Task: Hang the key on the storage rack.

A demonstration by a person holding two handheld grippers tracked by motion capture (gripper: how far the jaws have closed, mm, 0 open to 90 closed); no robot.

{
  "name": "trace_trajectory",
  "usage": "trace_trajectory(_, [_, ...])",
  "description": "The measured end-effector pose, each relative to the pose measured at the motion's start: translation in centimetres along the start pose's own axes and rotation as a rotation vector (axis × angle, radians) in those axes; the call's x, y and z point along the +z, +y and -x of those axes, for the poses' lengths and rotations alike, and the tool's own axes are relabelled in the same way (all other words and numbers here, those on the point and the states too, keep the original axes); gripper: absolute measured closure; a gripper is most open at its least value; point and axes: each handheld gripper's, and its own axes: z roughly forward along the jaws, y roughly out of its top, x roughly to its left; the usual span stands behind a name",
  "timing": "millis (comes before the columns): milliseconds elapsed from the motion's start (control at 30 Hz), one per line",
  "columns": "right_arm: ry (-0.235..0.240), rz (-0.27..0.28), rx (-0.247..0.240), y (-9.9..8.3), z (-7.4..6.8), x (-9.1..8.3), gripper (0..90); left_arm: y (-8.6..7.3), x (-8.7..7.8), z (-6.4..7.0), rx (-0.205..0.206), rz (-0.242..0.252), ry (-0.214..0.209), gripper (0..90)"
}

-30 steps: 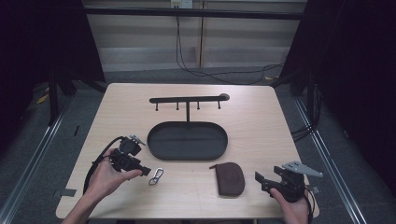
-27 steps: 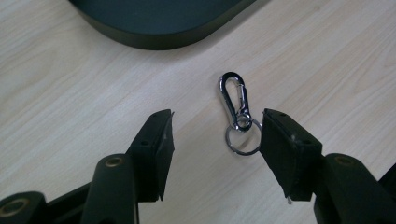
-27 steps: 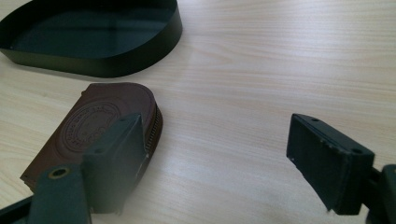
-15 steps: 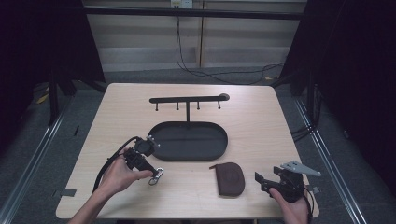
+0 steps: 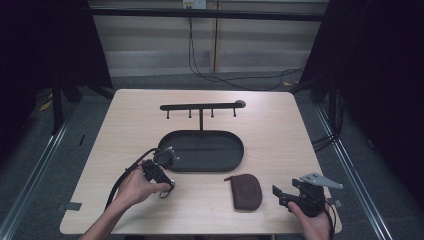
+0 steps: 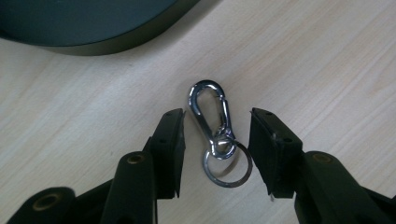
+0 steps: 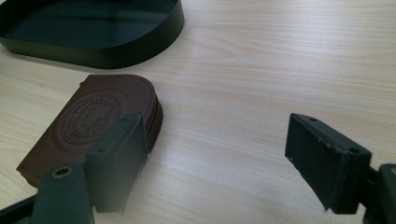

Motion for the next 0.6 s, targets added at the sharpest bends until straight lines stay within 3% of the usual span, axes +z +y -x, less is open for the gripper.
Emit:
trace_trajectory(200, [0.003, 0.0, -0.002, 0.0, 0.0, 0.0, 20.2, 0.4, 0.6, 0.1, -0.008, -0.028, 0.005, 57.0])
trace_trajectory(267, [0.005, 0.0, -0.006, 0.0, -0.1, 0.0, 20.2, 0.5, 0.9, 0.2, 0.016, -0.04, 0.007, 56.9])
trace_trajectory(600, [0.005, -0.009, -0.008, 0.0, -0.1, 0.1, 20.2, 0.9, 1.5, 0.9, 0.031, -0.053, 0.048, 57.5])
